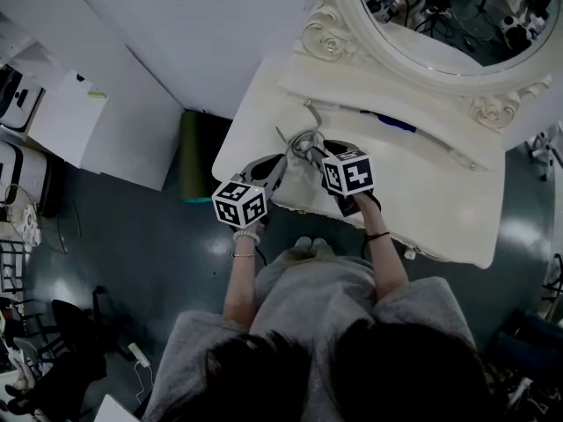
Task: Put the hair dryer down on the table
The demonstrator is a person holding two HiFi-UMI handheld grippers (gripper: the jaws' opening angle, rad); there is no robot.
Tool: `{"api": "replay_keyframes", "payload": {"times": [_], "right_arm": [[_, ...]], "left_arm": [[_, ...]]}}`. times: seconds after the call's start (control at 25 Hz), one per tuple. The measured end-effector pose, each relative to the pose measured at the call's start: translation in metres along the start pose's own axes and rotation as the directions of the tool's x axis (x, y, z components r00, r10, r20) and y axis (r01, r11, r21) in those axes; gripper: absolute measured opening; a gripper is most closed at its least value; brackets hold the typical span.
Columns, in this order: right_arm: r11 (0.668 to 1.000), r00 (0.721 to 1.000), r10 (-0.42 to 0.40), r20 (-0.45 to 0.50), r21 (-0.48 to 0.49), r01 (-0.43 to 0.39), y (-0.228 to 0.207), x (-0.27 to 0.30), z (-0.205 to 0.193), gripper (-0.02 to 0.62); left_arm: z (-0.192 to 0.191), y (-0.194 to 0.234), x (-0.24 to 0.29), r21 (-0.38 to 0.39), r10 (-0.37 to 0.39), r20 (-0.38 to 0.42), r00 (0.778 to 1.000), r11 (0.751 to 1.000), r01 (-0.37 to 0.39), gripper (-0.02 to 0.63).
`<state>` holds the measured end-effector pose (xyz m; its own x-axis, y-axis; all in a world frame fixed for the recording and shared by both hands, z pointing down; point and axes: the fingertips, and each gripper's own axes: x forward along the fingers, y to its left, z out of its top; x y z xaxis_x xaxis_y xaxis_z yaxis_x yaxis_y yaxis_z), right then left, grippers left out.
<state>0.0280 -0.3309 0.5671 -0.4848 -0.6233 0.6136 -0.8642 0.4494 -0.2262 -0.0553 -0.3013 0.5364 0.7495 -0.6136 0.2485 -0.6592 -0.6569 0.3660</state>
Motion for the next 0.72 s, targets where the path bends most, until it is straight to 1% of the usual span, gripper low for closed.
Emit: {"api": "replay_keyframes", "payload": {"times": [0.16, 0.4, 0.52, 0.72], "right_arm": [[0.998, 0.994, 0.037, 0.105, 0.055, -0.043, 0.005, -0.023, 0.024, 0.096], [0.992, 0.971, 0.06, 0.232, 0.098, -0.085, 0.011, -0.062, 0.048, 0.037], [0.99, 0.959, 0.075, 0.273, 0.095, -0.104, 0.015, -0.079, 0.055, 0.003], [0.989, 0.938, 0.096, 0.333, 0.074, -0.128, 0.021, -0.101, 0.063, 0.002]], "left_arm": [[0.012, -0.016, 0.002, 0.038, -0.032, 0.03, 0.999, 0.999, 0.03, 0.005], [0.036, -0.048, 0.006, 0.108, -0.103, 0.067, 0.992, 0.99, 0.095, 0.005], [0.046, -0.064, 0.008, 0.149, -0.146, 0.064, 0.987, 0.979, 0.135, 0.005], [0.053, -0.082, 0.009, 0.194, -0.191, 0.063, 0.98, 0.965, 0.176, 0.005]]}}
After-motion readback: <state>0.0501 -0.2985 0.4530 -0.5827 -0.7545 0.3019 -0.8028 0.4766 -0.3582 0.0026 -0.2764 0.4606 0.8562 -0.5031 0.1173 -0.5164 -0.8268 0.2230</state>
